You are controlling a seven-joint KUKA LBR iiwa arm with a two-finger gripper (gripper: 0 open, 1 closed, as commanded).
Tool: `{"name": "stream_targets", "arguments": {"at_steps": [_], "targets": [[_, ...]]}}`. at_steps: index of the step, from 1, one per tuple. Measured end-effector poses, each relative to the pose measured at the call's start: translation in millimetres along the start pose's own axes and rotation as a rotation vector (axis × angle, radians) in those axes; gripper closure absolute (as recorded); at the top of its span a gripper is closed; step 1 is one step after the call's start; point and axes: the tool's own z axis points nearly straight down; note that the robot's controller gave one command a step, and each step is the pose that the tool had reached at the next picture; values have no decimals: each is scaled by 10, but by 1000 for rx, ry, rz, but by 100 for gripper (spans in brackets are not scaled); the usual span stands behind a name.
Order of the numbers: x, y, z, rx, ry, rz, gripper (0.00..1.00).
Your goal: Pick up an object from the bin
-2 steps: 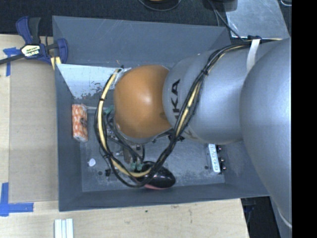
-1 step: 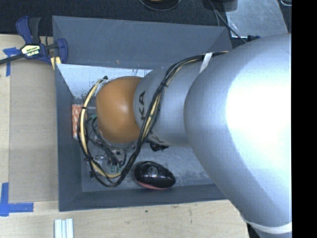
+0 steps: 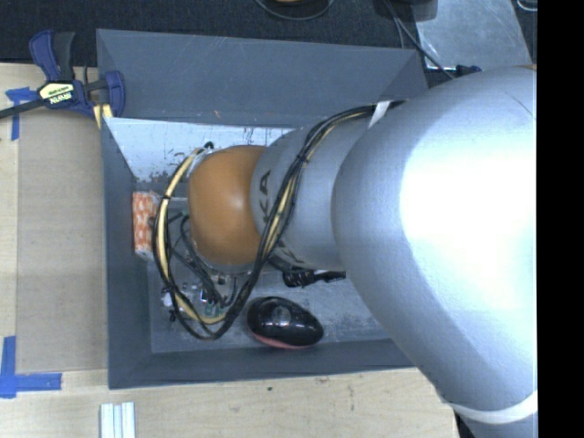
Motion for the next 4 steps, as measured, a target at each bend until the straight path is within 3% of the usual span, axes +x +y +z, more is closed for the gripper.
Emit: {"name": "stream_targets", "arguments": {"at_steps": [1,2,3,4], "targets": [[49,-36,-720,1,7,-399,0],[-405,195,-1457,-2,0,-372,0],[-161,-559,-965,-1,2,-442,0],[-574,-294,-965,-2,-2,-280,0]]}}
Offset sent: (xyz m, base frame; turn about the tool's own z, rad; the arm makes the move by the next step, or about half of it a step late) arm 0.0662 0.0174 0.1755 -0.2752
